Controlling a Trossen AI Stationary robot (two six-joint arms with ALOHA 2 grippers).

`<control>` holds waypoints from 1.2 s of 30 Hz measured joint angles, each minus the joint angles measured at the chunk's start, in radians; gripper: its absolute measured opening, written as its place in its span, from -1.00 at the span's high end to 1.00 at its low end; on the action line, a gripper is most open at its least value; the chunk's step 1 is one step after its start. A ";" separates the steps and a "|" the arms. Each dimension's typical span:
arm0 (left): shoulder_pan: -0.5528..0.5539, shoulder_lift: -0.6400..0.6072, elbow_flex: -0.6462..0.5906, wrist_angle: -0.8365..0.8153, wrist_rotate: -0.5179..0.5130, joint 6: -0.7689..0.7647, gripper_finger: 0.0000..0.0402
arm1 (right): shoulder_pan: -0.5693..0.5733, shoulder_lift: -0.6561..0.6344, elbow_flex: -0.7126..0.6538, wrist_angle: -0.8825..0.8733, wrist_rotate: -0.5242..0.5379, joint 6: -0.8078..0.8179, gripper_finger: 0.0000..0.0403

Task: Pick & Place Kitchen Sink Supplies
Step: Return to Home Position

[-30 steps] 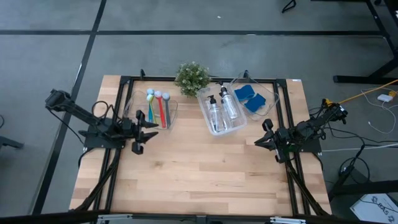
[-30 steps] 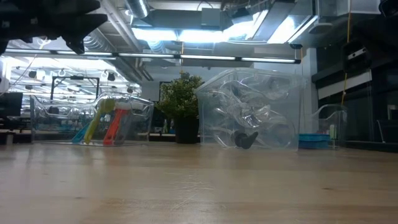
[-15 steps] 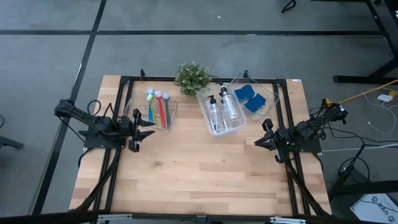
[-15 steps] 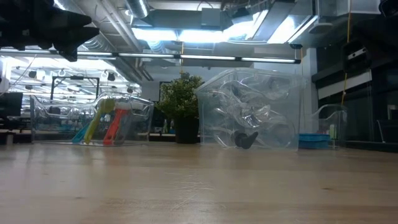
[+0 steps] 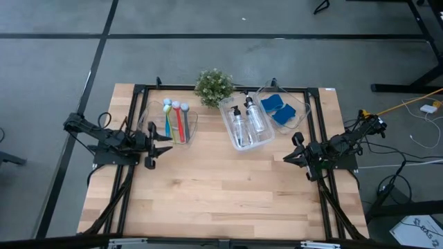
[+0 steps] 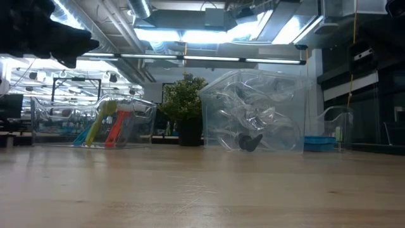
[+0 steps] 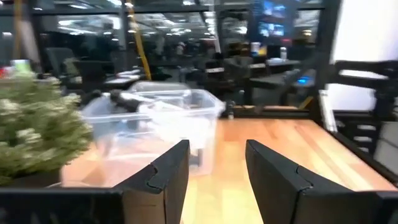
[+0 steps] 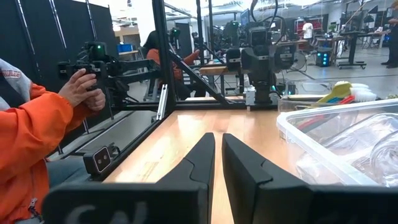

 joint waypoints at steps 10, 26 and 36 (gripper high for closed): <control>0.046 0.000 0.000 -0.009 0.109 0.093 0.34 | 0.000 0.000 0.000 0.000 0.000 0.000 0.84; 0.401 0.002 0.000 -0.043 0.391 0.014 0.37 | 0.000 0.000 0.000 0.000 0.000 0.000 0.84; 0.443 0.071 0.000 -0.044 0.391 -0.048 0.95 | 0.000 0.000 0.000 0.000 0.000 0.000 0.84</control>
